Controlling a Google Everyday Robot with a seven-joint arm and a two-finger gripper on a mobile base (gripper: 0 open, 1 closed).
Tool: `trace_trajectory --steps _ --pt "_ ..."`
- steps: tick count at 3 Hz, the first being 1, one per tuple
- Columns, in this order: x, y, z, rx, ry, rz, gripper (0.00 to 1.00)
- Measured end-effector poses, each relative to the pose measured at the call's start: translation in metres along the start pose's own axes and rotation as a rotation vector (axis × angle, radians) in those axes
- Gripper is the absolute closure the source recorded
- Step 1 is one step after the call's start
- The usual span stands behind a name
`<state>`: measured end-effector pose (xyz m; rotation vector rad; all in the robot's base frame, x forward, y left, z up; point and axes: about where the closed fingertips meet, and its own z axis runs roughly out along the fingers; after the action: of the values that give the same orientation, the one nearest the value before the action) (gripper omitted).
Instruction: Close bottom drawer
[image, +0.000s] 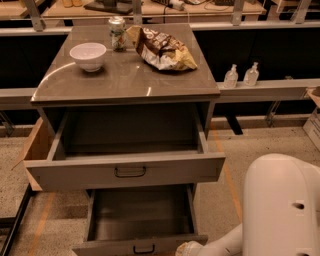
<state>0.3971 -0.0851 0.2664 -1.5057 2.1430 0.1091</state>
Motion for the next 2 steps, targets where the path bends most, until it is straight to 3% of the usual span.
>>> trace_trajectory --steps 2 --pt "0.032 -0.009 0.043 0.051 0.043 0.005 1.0"
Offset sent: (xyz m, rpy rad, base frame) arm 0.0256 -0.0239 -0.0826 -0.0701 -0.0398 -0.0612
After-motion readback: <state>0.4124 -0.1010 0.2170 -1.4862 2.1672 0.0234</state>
